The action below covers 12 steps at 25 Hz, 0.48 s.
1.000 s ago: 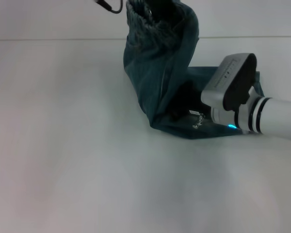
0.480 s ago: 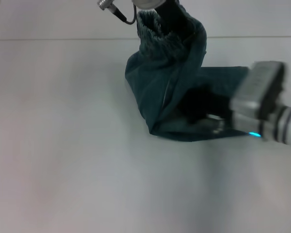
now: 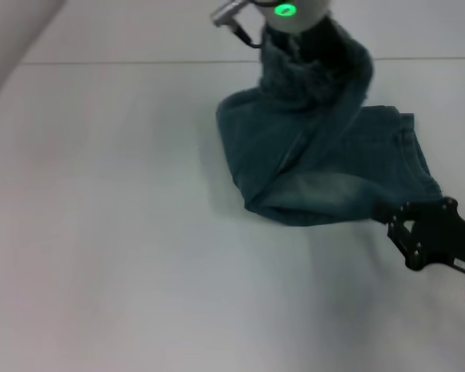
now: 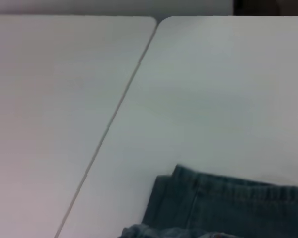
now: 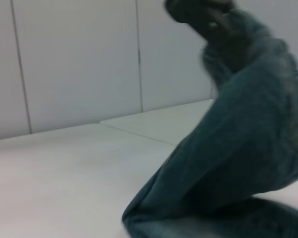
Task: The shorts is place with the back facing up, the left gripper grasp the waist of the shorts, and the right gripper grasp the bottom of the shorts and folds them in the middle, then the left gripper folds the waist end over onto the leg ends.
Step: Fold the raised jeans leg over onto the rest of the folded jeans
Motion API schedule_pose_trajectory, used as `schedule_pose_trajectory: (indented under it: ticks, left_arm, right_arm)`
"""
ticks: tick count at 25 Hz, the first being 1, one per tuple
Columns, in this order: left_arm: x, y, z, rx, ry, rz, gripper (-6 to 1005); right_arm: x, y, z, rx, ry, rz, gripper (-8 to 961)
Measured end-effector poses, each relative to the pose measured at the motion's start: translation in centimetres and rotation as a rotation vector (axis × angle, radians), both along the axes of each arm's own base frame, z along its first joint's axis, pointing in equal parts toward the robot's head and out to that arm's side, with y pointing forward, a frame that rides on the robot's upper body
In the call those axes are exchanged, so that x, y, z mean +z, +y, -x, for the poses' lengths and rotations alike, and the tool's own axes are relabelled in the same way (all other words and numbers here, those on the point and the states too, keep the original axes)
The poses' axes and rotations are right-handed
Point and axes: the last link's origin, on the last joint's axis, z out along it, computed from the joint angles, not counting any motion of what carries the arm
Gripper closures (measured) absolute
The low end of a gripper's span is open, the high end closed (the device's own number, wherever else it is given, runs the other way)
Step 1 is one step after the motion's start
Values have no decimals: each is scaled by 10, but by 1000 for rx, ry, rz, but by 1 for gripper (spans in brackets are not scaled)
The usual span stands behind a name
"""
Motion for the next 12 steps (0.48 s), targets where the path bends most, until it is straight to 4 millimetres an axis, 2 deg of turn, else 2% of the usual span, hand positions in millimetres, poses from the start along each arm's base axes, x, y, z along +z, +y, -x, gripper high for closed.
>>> schedule_pose_trajectory:
  ticks: [1, 6, 12]
  left_arm:
    - [-9, -5, -8, -44, 12, 13, 885]
    - [-26, -16, -18, -127, 42, 32, 882]
    - [-28, -16, -23, -166, 41, 20, 666]
  right_arm:
    - [-1, -3, -1, -4, 6, 6, 952]
    - [-13, -12, 1, -5, 12, 43, 951]
    - [-16, -12, 5, 13, 22, 67, 951]
